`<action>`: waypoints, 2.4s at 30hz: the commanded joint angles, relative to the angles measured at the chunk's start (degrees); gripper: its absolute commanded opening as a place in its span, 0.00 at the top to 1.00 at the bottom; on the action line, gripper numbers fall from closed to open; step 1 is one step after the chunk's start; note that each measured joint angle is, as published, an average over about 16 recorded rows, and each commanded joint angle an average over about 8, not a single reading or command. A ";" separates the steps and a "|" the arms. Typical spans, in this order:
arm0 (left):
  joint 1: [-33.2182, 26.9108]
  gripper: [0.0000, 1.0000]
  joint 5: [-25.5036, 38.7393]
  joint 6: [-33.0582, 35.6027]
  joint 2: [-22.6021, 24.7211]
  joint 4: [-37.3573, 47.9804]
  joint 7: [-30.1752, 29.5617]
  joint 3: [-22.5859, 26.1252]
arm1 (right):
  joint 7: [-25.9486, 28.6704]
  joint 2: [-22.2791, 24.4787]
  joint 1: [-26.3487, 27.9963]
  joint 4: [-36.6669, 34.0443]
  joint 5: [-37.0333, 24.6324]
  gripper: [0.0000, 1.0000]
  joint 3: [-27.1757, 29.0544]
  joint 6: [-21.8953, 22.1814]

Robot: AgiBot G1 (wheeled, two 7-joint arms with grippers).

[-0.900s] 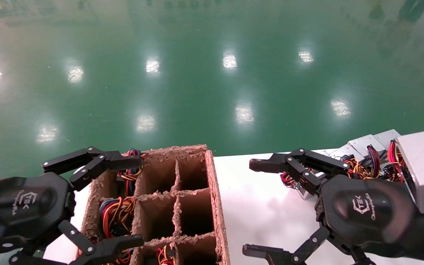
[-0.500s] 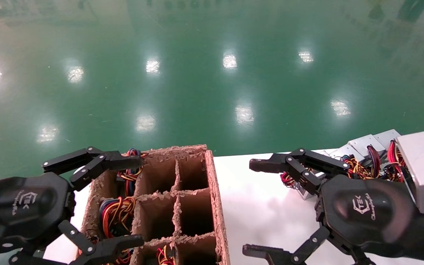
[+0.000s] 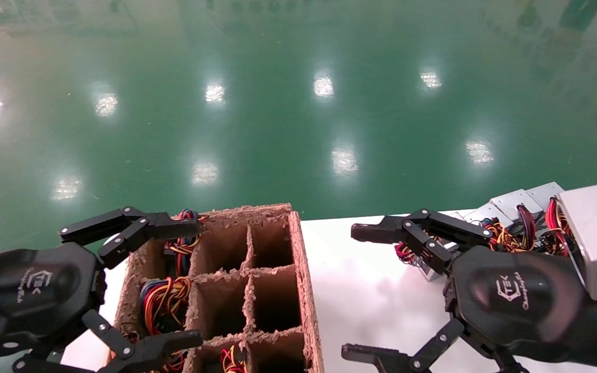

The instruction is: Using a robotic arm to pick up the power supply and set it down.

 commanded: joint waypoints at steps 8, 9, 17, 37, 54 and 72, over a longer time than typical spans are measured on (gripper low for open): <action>0.00 1.00 0.00 0.00 0.00 0.00 0.00 0.00 | -0.18 -0.01 0.07 0.03 -0.89 0.00 -0.30 0.17; 0.00 1.00 0.00 0.00 0.00 0.00 0.00 0.00 | -0.33 -0.04 0.16 0.13 -1.55 0.00 -0.52 0.33; 0.00 1.00 0.00 0.00 0.00 0.00 0.00 0.00 | 0.56 -2.91 1.96 1.26 -8.98 0.00 -3.94 3.68; 0.00 1.00 0.00 0.00 0.00 0.00 0.00 0.00 | 4.31 -11.24 4.91 2.73 -12.92 0.00 -14.78 -4.03; -0.01 1.00 0.00 0.00 0.00 0.00 0.00 0.01 | -1.57 -12.80 3.12 1.60 -10.20 0.00 -25.09 -3.35; -0.01 1.00 0.00 0.00 0.00 0.00 0.00 0.01 | -1.19 -20.63 4.34 -1.93 -13.93 0.00 -29.64 -1.83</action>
